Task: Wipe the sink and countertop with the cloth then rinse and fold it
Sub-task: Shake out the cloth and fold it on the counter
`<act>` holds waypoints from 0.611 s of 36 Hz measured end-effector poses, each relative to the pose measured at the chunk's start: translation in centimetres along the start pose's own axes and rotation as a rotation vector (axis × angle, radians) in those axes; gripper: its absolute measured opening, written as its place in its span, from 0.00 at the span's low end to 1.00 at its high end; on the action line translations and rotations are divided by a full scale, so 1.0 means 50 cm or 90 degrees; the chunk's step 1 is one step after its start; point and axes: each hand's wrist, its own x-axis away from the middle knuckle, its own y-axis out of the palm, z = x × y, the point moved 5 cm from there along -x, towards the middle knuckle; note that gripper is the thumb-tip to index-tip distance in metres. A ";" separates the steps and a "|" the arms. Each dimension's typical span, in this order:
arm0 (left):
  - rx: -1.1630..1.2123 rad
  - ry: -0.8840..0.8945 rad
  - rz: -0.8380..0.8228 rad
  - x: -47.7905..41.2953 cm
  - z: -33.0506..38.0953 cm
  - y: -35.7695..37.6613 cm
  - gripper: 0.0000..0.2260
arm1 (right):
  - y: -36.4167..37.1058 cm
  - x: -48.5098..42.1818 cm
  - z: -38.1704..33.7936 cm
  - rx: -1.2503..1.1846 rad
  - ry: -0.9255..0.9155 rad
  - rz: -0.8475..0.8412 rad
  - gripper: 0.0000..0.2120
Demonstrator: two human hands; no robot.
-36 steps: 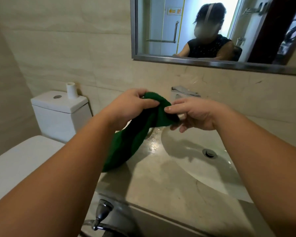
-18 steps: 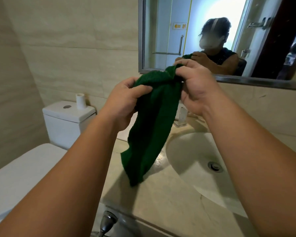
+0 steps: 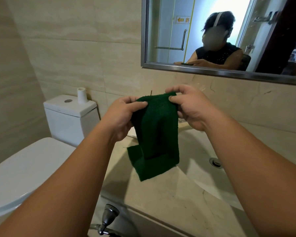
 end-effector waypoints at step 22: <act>-0.257 0.095 0.060 -0.084 0.129 -0.033 0.09 | 0.016 -0.061 -0.077 0.016 -0.045 0.046 0.12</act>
